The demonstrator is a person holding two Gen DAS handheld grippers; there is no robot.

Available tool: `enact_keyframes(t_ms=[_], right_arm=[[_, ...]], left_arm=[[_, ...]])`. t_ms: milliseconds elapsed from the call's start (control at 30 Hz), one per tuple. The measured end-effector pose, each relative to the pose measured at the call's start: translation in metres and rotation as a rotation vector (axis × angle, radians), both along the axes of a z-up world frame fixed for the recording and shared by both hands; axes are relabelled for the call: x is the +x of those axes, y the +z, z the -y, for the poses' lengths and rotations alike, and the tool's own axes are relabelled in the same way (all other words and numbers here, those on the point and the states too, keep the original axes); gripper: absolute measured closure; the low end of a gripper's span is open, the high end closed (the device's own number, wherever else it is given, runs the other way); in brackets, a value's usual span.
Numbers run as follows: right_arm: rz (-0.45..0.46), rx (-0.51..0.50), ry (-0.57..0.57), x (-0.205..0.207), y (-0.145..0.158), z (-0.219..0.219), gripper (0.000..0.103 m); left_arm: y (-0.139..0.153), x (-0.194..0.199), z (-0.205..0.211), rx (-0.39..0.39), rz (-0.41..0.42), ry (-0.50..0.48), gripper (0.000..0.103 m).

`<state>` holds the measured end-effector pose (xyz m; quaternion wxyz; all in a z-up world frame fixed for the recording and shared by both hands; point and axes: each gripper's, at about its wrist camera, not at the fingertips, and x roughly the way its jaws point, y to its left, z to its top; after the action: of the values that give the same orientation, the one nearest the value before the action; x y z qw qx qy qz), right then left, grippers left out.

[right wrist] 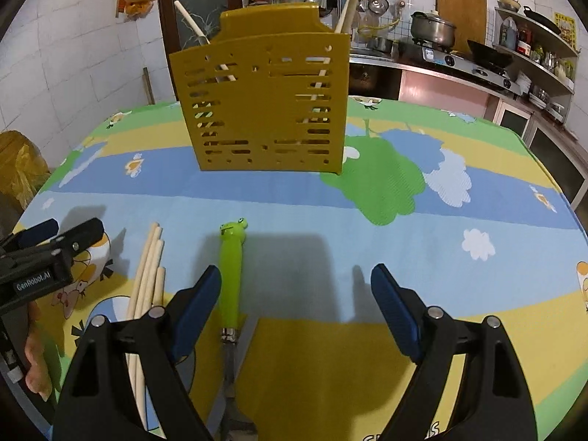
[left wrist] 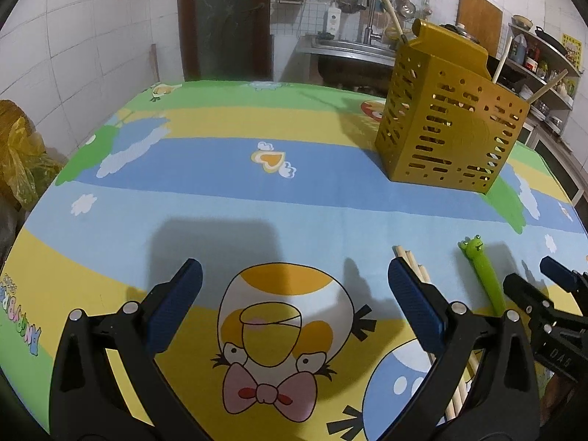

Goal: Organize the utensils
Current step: 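Move both grippers back down toward the frog-handled fork and chopsticks, then grasp the green frog-handled fork with the right gripper while the left gripper grasps a chopstick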

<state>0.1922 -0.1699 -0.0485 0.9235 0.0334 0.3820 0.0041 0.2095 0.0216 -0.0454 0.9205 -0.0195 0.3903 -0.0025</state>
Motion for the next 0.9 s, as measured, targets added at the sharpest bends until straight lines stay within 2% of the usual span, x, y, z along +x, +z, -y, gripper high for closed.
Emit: enact_keyframes(t_ms=[167,233,300,367,433,533,567,600,633,767,900], right_arm=[[0.003,0.031,0.024,0.009,0.003,-0.002,0.021],[-0.014,0.024,0.042,0.013,0.001,-0.007,0.025],[-0.051,0.011,0.065,0.019,-0.006,-0.013,0.039],[-0.080,0.007,0.081,0.023,-0.011,-0.016,0.047],[-0.085,0.001,0.087,0.025,-0.011,-0.018,0.049],[-0.089,-0.024,0.099,0.028,-0.012,-0.023,0.062],[-0.089,-0.031,0.100,0.028,-0.012,-0.024,0.069],[-0.087,-0.033,0.104,0.027,-0.011,-0.025,0.080],[-0.087,-0.032,0.108,0.027,-0.011,-0.025,0.086],[-0.090,-0.005,0.063,0.024,-0.010,-0.010,0.088],[-0.091,0.023,0.029,0.017,-0.009,0.006,0.088]], left_arm=[[-0.007,0.001,0.007,-0.006,-0.043,-0.016,0.005],[-0.008,0.000,0.009,0.002,-0.048,-0.018,0.005],[-0.010,0.001,0.010,0.019,-0.052,-0.016,0.005],[-0.011,0.002,0.009,0.017,-0.061,-0.010,0.005],[-0.013,0.004,0.005,-0.001,-0.077,0.003,0.005],[-0.014,0.006,0.002,-0.024,-0.093,0.009,0.005],[-0.014,0.006,0.001,-0.029,-0.094,0.008,0.005],[-0.014,0.005,0.001,-0.036,-0.095,0.007,0.005],[-0.014,0.005,0.002,-0.043,-0.098,0.005,0.005],[-0.018,0.001,0.011,-0.069,-0.121,-0.022,0.005],[-0.019,-0.006,0.028,-0.030,-0.110,-0.065,0.005]])
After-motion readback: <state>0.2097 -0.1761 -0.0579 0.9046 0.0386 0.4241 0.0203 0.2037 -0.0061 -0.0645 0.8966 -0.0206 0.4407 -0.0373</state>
